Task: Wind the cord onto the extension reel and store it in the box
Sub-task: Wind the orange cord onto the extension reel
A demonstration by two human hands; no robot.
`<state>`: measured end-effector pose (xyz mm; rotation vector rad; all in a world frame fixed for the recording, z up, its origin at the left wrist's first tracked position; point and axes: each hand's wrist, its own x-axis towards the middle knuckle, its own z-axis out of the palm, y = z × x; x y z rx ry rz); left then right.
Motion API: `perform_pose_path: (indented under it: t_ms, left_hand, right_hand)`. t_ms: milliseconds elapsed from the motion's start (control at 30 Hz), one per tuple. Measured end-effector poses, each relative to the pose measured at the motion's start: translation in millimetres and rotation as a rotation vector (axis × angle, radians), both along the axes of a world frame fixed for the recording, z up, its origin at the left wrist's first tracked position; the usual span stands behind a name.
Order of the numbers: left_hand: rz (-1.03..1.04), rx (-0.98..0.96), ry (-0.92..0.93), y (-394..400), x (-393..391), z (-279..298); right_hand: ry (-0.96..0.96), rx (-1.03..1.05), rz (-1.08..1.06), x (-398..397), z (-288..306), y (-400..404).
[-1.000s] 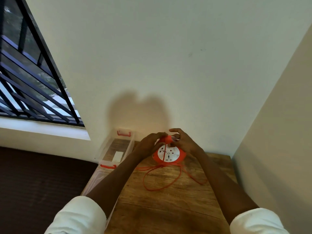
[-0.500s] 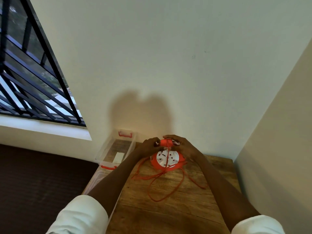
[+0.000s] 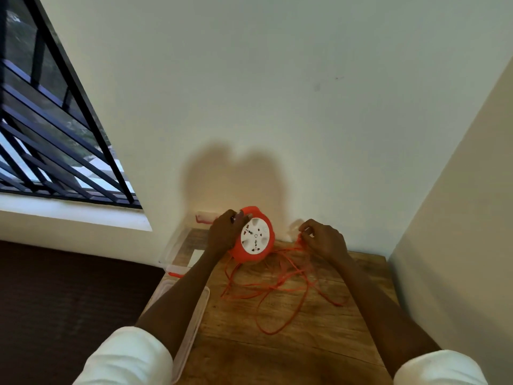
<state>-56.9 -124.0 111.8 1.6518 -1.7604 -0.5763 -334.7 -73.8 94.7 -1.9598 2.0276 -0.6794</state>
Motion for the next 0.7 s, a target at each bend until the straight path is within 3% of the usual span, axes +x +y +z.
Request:
perform_pose_path:
  t_ms: [200, 367, 700]
  left_hand:
    - [0.176, 0.076, 0.233, -3.0, 15.2, -0.9]
    - [0.154, 0.230, 0.403, 5.9, 17.3, -12.0]
    - [0.187, 0.398, 0.772, 34.6, 10.6, -31.2]
  right_hand:
    - [0.113, 0.223, -0.047, -8.0, -16.5, 6.1]
    - [0.149, 0.259, -0.045, 3.0, -22.4, 11.0]
    - [-0.261, 0.334, 0.106, 14.9, -18.2, 22.6]
